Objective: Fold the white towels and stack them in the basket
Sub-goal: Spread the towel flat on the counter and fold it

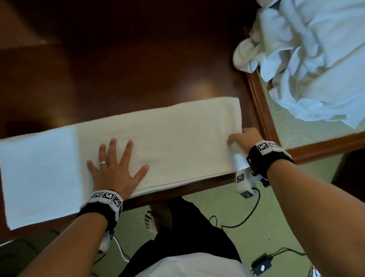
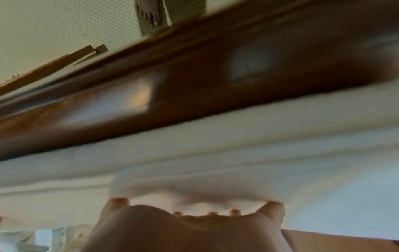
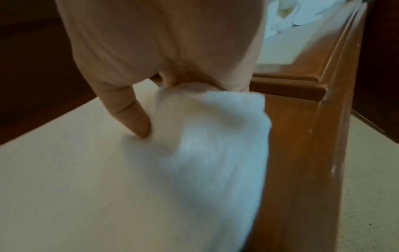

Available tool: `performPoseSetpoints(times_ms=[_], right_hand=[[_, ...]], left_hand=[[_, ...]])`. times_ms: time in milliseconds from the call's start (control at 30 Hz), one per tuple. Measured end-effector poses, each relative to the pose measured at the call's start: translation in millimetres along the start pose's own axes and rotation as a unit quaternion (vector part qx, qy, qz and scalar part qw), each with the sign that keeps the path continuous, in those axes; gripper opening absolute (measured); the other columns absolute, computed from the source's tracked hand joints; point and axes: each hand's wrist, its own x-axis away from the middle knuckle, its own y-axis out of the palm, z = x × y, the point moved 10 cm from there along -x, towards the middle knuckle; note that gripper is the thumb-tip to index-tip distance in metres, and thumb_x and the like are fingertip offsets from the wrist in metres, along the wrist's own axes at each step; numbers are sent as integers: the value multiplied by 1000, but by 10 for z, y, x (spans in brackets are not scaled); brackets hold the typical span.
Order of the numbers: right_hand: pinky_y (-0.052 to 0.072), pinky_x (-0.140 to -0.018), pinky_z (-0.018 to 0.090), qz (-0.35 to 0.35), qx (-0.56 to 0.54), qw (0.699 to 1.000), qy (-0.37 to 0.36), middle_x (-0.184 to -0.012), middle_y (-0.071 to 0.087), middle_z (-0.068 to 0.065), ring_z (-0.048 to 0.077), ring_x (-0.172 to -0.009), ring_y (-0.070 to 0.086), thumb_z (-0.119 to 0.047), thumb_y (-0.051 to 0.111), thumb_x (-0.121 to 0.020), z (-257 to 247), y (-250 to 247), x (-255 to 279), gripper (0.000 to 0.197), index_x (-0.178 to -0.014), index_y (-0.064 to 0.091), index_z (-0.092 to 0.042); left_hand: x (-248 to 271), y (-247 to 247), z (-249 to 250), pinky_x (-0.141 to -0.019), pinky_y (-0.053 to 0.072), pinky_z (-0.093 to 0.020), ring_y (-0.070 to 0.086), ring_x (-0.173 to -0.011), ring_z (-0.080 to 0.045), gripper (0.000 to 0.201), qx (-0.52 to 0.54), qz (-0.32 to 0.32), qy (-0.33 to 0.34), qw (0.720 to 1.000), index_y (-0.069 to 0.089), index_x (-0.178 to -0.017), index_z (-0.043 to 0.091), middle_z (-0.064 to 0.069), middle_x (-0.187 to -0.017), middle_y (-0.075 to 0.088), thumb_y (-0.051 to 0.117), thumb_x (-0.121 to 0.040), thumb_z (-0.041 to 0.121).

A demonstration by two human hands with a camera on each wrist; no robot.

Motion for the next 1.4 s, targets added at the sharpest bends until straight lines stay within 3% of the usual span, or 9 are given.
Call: performPoseSetpoints(times_ms=[100,200,433,600,767,900,1000,1200,1400], right_hand=[[50,-68,31,-23,15,998,-63,-98,71,12,27,-79,64,-15,79,-73,-401,-110,-23,31,-102,69,-9],[49,-76,34,75,72,980,-172,-97,67,6,28,-87,62,-20,72,-79,-1246,-570,7,27,-105,66,-14],[44,-73,46,296,223,849,-376,-95,58,15,42,-87,58,-20,57,-86,-3067,-1385,656,16,-90,41,-21],[37,-58,39,333,249,769,-486,-78,61,13,42,-68,60,-17,58,-83,-3242,-1047,1231,17,-97,47,-15],[38,-45,31,282,282,676,-620,-73,62,10,34,-52,58,-15,66,-70,-2677,104,1911,36,-96,41,-17],[44,-45,33,201,320,690,-618,-81,62,8,31,-58,57,-11,76,-65,-1885,1320,2097,41,-99,53,-14],[45,-53,33,144,393,721,-552,-100,64,8,30,-75,60,-12,81,-56,-1369,1915,2018,50,-101,61,-14],[55,-90,51,142,366,792,-468,-137,56,22,42,-122,58,-6,61,-70,-831,1752,1794,51,-121,64,-4],[57,-65,41,211,204,852,-433,-107,68,13,36,-95,65,3,60,-71,-935,1194,1817,30,-99,66,-5]], left_hand=[[-23,-102,30,-116,14,-66,0,-153,-34,94,25,-1,-1,1000,3,-158,41,-3,-167,-3,13,-77,88],[-61,-318,33,-117,22,-59,19,-148,-34,94,82,27,13,996,32,-155,27,-9,-162,23,19,-78,80],[-106,-485,-131,-89,53,-58,57,-114,-39,67,29,31,95,995,69,-121,13,-15,-131,61,43,-78,55],[-87,-597,40,-73,59,-44,70,-95,-35,55,16,58,213,975,76,-110,17,-10,-123,68,45,-78,49],[-194,-1186,-269,-78,56,-44,65,-95,-34,52,126,166,165,964,70,-116,14,-7,-113,65,44,-83,44],[-83,-1564,-546,-83,51,-45,58,-99,-35,49,180,258,143,938,65,-117,11,-11,-114,61,49,-77,36],[51,-1366,-158,-81,50,-44,59,-98,-34,54,46,219,313,923,63,-117,13,-9,-113,60,51,-74,42],[-31,-715,238,-79,51,-44,59,-104,-35,65,-156,92,435,882,59,-120,19,-12,-123,59,79,-62,40],[-7,-983,465,-67,48,-41,60,-83,-34,25,-84,136,446,880,71,-100,18,-7,-97,64,73,-75,23]])
